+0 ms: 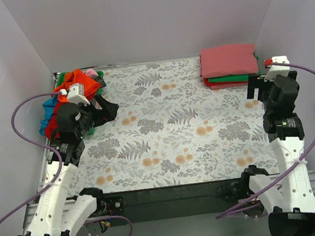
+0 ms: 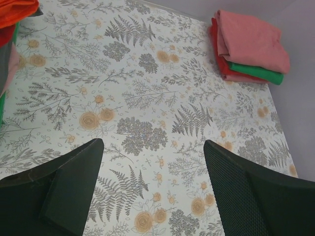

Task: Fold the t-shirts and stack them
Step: Reset both grippers

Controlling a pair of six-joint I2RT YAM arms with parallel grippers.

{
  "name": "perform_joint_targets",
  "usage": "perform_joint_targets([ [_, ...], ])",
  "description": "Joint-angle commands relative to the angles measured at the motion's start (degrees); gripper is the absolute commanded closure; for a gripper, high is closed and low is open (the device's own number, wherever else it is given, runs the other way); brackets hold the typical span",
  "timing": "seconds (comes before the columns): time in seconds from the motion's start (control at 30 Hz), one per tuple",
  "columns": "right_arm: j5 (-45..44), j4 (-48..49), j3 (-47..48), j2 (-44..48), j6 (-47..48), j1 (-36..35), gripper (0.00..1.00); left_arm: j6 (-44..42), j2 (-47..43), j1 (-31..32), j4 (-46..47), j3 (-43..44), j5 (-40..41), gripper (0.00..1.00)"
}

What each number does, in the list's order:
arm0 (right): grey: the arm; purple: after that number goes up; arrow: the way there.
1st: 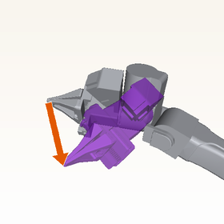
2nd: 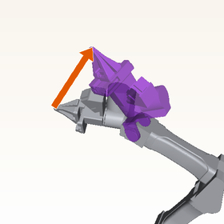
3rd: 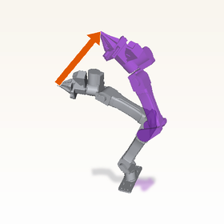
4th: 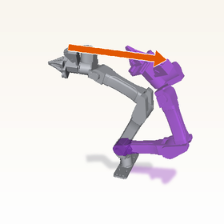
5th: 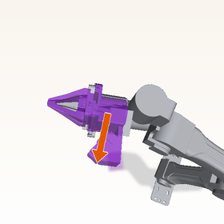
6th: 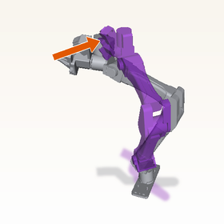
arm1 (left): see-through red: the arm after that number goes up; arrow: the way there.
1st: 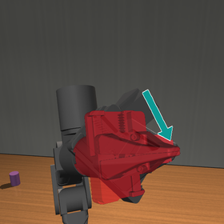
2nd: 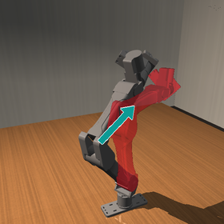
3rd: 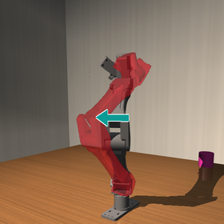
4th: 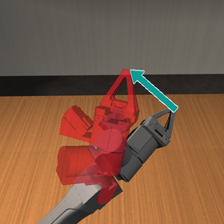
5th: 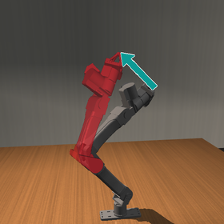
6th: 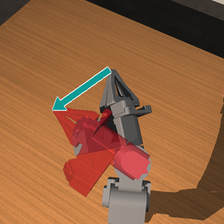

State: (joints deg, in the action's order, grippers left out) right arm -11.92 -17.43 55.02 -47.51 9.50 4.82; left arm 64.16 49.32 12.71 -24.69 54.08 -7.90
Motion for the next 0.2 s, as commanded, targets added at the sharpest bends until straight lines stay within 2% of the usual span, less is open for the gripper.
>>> perform_joint_targets([
  [0.0, -8.47, 0.39, -1.5, 0.92, -4.92, 0.45, 0.02, -2.28, -1.68, -0.23, -3.0, 3.04, -2.81, 0.18],
  [0.07, -6.9, -0.24, -1.85, 1.45, -1.97, 1.06, 0.01, -2.55, -2.12, -0.23, -3.61, 2.96, -3.26, 0.18],
  [0.17, -4.25, -0.5, -1.24, 1.8, -2.55, 1.68, 0.01, -2.9, -2.56, -0.23, -4.23, 2.96, -3.88, 0.17],
])
